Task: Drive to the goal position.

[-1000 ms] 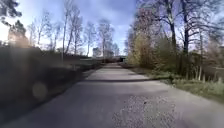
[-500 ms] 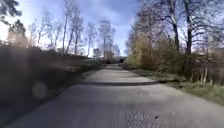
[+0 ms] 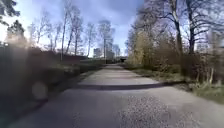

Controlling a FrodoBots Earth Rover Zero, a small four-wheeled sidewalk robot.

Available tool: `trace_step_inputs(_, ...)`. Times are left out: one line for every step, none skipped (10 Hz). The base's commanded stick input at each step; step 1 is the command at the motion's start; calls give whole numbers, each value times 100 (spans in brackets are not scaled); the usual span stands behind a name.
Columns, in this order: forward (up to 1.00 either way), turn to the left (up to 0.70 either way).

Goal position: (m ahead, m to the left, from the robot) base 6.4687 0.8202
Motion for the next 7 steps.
trace_step_inputs(100, 0)
trace_step_inputs(100, 0)
trace_step_inputs(100, 0)
trace_step_inputs(100, 0)
trace_step_inputs(100, 0)
trace_step_inputs(100, 0)
trace_step_inputs(100, 0)
